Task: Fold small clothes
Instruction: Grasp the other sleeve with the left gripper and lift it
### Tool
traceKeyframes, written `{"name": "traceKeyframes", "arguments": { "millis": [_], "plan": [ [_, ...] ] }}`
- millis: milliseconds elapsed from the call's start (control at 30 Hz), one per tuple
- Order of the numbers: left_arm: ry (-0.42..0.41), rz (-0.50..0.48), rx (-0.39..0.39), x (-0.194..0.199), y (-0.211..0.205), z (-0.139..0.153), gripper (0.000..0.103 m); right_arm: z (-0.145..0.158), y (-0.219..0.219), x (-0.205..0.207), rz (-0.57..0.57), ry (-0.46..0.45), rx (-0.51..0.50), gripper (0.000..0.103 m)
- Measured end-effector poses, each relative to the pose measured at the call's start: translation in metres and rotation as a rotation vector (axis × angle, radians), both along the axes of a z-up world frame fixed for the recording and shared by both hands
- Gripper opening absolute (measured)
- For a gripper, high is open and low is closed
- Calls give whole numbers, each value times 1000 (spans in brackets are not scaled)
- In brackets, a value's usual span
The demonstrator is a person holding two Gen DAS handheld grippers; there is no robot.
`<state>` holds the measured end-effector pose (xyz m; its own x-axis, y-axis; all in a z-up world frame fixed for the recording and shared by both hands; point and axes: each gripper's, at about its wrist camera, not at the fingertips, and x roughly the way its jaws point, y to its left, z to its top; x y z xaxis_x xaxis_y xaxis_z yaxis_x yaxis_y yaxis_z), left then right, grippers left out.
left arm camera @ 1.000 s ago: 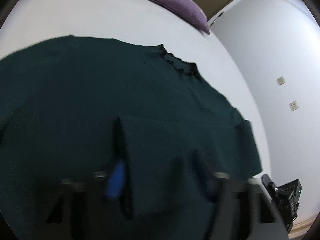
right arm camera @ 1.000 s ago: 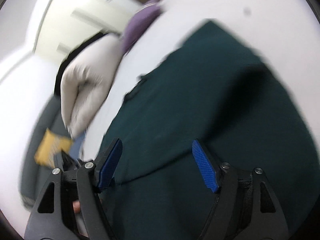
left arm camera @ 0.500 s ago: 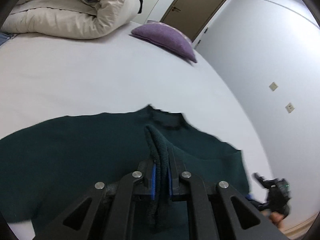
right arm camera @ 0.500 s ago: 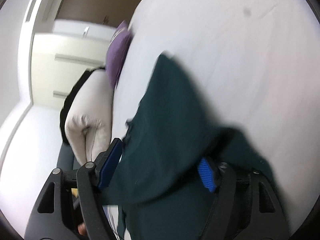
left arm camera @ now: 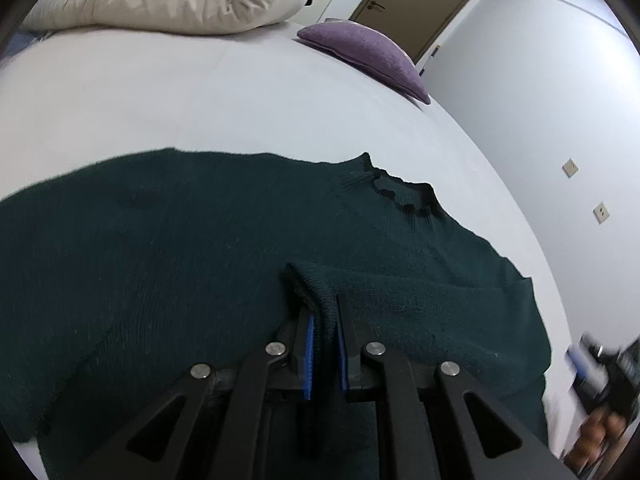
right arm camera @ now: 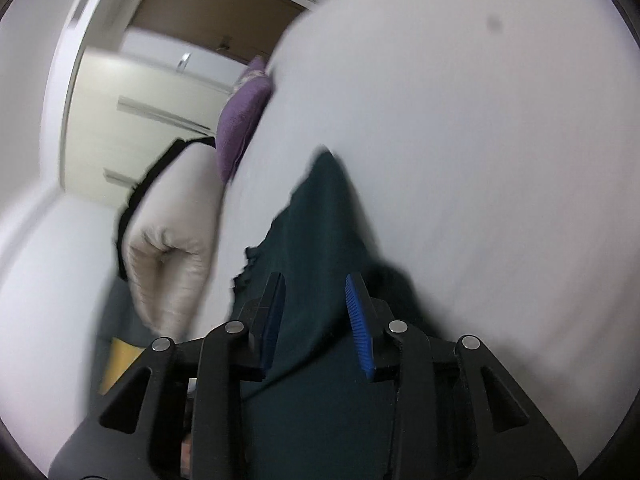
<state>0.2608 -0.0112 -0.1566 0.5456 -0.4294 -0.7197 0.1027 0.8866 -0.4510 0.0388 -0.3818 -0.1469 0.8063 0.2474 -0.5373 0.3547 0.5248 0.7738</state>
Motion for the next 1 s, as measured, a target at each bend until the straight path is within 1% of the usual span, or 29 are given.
{"name": "traceKeyframes", "arguments": {
  "millis": [33,100,133,167,200,267,300,333,367,400,433,467,500,533,567,600,633,667,733,767,833,900,933,967,1000],
  "plan": [
    [-3,-2,6,0,-2,2,12,13,-1,10,8,8,-89,31],
    [-10,-9,25,3,-5,5,12,24,0,32,41,32,-168,31],
    [-12,-13,34,5,-5,6,12,23,-2,50,68,62,-197,31],
    [-11,-15,36,7,-6,5,12,19,-6,71,86,113,-239,31],
    [-8,-18,40,9,-6,4,12,15,-9,85,100,148,-270,31],
    [-10,-22,42,10,-6,2,12,3,-3,128,150,229,-312,31],
    [-14,-22,44,11,-6,2,12,-3,-4,138,160,253,-329,31],
    [-20,-23,48,11,-6,3,12,-10,-5,145,173,258,-351,30],
    [-29,-25,53,12,-7,5,11,-12,-7,148,179,239,-367,20],
    [-39,-25,53,12,-7,9,11,-13,-10,148,173,239,-380,8],
    [-66,-26,49,13,-7,16,10,-13,-14,149,162,245,-386,7],
    [-81,-26,47,11,-5,20,10,-10,-17,148,159,227,-374,6],
    [-99,-26,47,12,-5,25,10,-6,-18,147,161,211,-388,6],
    [-108,-22,54,13,-5,25,10,-3,-16,146,168,204,-423,6],
    [-102,-20,61,14,-6,22,10,0,-13,145,176,199,-461,6],
    [-74,-19,77,16,-5,11,10,1,-10,145,179,198,-485,6],
    [-54,-18,84,16,-4,2,11,0,-11,145,173,199,-490,6],
    [-49,-18,75,15,-1,-5,13,-3,-14,140,160,199,-468,6],
    [-51,-7,59,11,2,-5,14,-16,-24,140,147,195,-421,5],
    [-48,-6,63,11,2,-4,16,-19,-28,140,149,184,-406,5],
    [-45,-19,75,11,1,-3,17,-19,-35,137,154,173,-368,7],
    [-46,-20,67,10,2,-3,19,-9,-36,130,133,213,-403,15],
    [-45,-18,52,10,4,-5,21,0,-35,122,108,226,-436,15],
    [-44,-15,46,9,3,-6,21,13,-30,109,83,218,-474,15],
    [-44,-12,39,9,4,-6,21,21,-22,100,87,192,-485,15]
  ]
}}
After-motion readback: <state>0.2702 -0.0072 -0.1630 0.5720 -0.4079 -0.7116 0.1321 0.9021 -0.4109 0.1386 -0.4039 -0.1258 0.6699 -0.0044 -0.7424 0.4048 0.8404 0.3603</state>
